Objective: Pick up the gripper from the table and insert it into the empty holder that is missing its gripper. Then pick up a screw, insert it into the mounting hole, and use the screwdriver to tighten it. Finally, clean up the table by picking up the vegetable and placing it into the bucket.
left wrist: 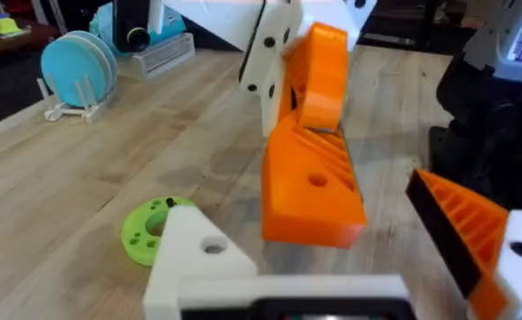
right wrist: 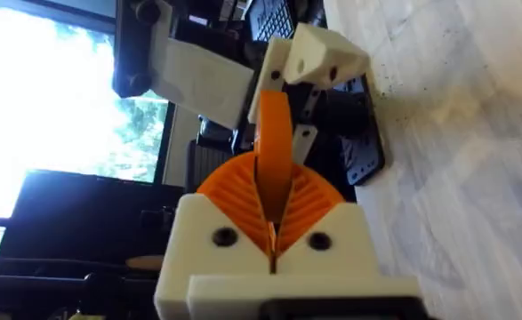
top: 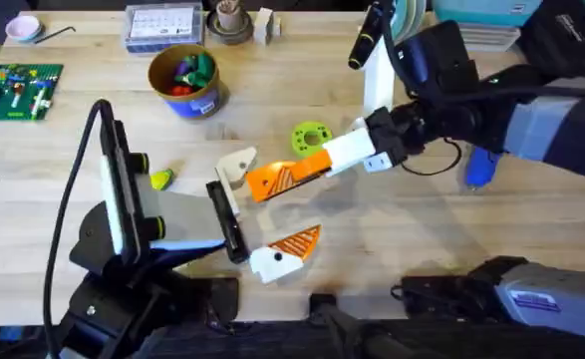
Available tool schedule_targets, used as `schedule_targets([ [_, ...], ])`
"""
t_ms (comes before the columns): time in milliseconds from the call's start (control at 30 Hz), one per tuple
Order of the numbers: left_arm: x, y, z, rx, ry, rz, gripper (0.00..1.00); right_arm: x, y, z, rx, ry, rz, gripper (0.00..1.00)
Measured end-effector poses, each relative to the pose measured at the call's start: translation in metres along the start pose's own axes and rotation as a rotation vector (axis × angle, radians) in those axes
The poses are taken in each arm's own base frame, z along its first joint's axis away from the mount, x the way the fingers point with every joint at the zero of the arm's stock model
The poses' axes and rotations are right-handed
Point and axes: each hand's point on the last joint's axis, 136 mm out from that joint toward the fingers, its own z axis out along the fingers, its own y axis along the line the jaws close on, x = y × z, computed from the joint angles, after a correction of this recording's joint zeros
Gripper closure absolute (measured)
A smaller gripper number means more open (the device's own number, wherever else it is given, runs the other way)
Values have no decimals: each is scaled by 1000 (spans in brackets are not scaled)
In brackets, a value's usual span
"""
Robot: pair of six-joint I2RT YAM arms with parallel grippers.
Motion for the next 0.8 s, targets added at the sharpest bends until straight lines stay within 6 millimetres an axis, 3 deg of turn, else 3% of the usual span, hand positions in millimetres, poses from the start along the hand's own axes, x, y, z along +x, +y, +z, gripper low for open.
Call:
schedule_targets([
  [133,0,0,0,0,0,-3,7,0,-2,0,0,1,-9,992],
  [467,-1,0,0,-1,-3,-28,8,0,-31,6,-31,22,60,992],
  [800,-1,-2,0,12,-4,-41,8,-3,-29,7,-85,26,24,992],
])
